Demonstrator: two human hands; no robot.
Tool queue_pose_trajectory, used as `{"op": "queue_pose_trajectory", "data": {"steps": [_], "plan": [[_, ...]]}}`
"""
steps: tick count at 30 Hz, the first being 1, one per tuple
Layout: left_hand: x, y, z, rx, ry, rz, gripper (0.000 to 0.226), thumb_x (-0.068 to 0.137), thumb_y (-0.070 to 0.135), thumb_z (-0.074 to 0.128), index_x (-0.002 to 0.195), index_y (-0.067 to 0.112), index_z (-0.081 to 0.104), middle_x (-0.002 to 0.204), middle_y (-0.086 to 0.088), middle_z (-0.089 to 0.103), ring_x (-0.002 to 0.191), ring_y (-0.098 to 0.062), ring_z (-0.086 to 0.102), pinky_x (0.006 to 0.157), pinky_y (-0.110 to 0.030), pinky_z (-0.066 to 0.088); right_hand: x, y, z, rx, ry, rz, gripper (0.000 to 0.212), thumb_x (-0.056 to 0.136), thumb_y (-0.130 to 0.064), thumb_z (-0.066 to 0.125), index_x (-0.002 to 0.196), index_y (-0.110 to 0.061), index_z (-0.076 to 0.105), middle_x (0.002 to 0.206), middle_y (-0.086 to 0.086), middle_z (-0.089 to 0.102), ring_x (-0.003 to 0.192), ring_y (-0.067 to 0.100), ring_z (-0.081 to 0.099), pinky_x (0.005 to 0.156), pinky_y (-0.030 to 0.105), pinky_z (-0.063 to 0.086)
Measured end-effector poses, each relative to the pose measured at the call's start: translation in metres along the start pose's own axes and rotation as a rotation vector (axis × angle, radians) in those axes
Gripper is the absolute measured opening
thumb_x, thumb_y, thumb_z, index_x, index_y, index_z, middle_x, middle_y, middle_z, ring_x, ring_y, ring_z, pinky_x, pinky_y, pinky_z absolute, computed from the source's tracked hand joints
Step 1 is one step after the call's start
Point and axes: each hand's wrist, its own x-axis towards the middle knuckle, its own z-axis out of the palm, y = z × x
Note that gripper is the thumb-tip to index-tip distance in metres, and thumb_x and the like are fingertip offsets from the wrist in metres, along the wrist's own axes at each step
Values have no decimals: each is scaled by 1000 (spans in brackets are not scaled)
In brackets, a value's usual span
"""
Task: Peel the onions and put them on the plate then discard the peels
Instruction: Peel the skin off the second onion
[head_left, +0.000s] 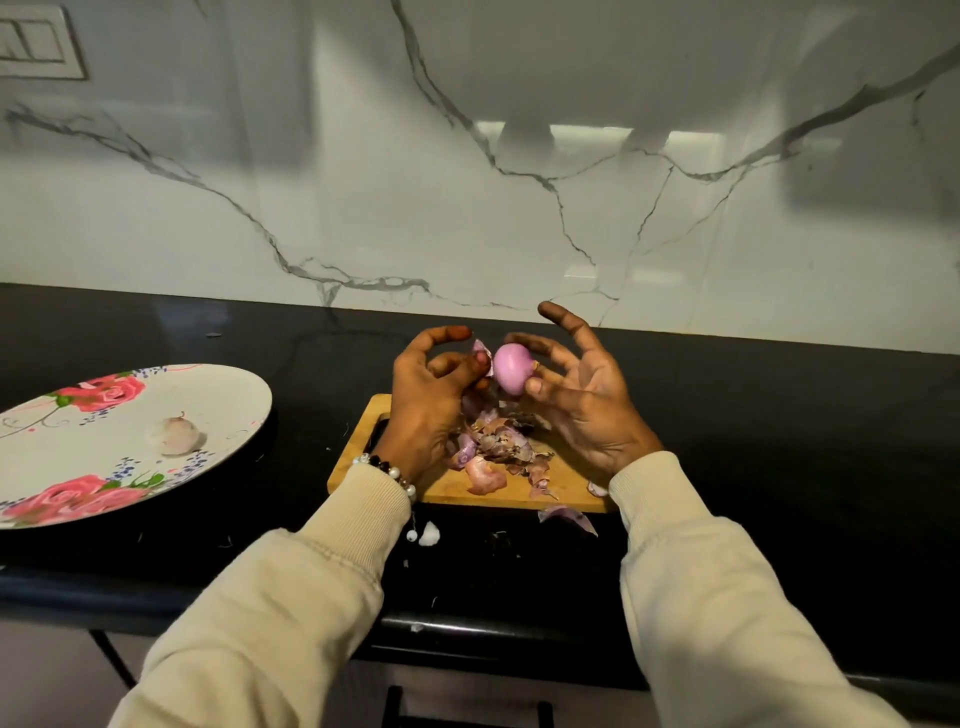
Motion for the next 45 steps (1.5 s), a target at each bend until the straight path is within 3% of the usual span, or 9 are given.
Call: {"op": "queue_pose_trajectory", "data": {"steps": [8,11,20,22,26,30,32,35,45], "plan": [[-1,-1,4,27,-58,29,24,94,0,58,114,12,61,83,-15,68,70,-23,62,63,-35,57,-1,-1,4,229,-21,36,88,68,0,80,145,-19,42,124,21,63,113,36,63,85,43,60],[0,0,4,20,-72,28,23,94,-1,56,112,12,62,85,-15,67,75,-26,62,72,-43,56,0,1,3,270,-8,32,89,64,-4,86,143,-20,45,125,23,62,115,38,62,90,46,57],[4,2,-5,56,84,102,17,95,3,57,102,13,69,89,1,72,78,-7,68,67,-24,55,2,-14,-2,382,318,-70,44,97,8,43,138,-5,49,125,20,59,106,34,65,72,32,61],[1,-3,-2,200,-20,147,14,94,14,61,102,15,72,99,0,72,93,-14,69,74,-31,58,2,-15,-3,408,328,-71,42,98,5,43,139,-3,48,125,22,58,104,35,64,70,32,60],[7,-19,-3,911,-125,571,27,86,38,63,103,21,76,111,4,67,107,-16,54,87,-28,42,1,-14,1,327,299,-35,35,99,2,44,131,-6,55,118,19,63,95,33,67,69,34,61],[12,-18,-7,922,-76,730,36,88,26,70,123,17,66,114,-2,64,101,-16,54,78,-18,45,2,-11,6,218,247,-6,29,100,0,43,123,-8,58,117,16,63,92,26,69,73,35,61],[13,-18,-8,944,-99,797,40,86,24,70,125,14,64,112,-4,66,96,-18,59,75,-25,49,2,-8,8,173,205,9,28,100,-1,43,123,-6,58,121,16,61,97,25,68,76,33,60],[12,-18,-8,946,-87,806,36,84,25,69,117,10,69,100,-6,70,86,-19,64,73,-37,55,3,-4,10,124,182,28,27,100,-2,43,123,-4,58,117,13,65,100,24,68,77,30,60],[9,-17,-12,1011,-62,852,16,87,22,66,92,11,76,80,-2,71,68,-14,63,61,-35,53,1,0,7,-28,203,39,44,72,-9,76,115,-9,67,116,18,68,99,31,70,82,42,61]]}}
